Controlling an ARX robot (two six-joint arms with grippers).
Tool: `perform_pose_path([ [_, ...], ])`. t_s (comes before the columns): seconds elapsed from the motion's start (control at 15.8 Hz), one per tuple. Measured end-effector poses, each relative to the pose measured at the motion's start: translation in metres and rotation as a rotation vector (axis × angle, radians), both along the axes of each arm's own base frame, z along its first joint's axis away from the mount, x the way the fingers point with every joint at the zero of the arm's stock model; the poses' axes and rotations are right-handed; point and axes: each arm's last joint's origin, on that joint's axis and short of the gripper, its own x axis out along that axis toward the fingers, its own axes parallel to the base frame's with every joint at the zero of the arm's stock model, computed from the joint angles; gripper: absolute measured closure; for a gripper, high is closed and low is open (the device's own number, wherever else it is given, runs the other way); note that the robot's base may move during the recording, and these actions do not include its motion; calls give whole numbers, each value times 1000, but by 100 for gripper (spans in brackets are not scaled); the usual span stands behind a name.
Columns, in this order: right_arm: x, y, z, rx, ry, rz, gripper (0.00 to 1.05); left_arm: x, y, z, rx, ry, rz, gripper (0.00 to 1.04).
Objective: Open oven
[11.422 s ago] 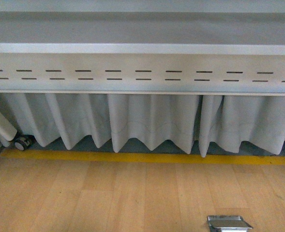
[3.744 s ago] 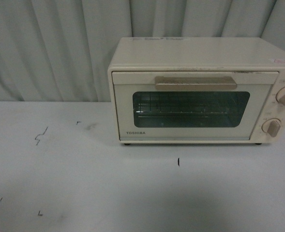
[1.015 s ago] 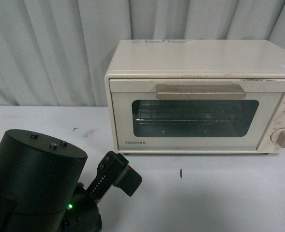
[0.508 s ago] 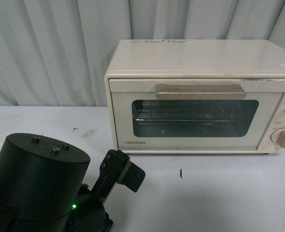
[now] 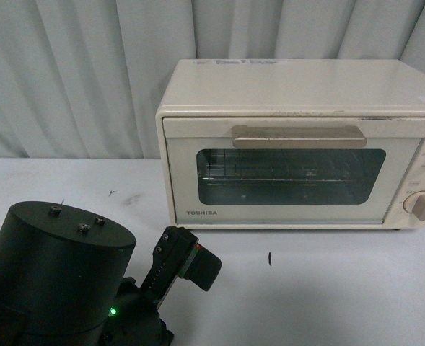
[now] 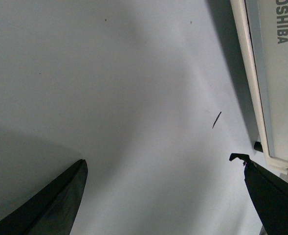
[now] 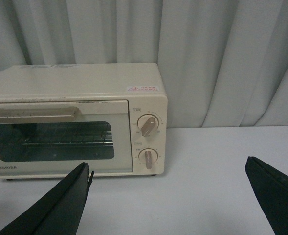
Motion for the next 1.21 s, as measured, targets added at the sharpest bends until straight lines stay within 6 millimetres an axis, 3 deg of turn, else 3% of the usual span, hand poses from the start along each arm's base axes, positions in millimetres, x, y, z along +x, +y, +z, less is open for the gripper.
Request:
perform_pose_path([
  [0.57, 0, 0, 0, 0, 0, 0, 6, 0, 0, 0, -1, 0, 0, 7],
  [0.76, 6, 3, 2, 76, 256, -170, 6, 0, 1, 0, -1, 1, 3, 7],
  [0.89, 19, -6, 23, 122, 186, -276, 6, 0, 0, 0, -3, 4, 0, 7],
  [0.95, 30, -11, 43, 133, 112, -290, 6, 0, 0, 0, -3, 3, 2, 7],
  [1.02, 46, -12, 59, 107, 57, -258, 6, 0, 0, 0, -4, 3, 2, 7],
  [1.21, 101, -10, 81, -23, 19, -196, 6, 0, 0, 0, -7, 6, 4, 7],
])
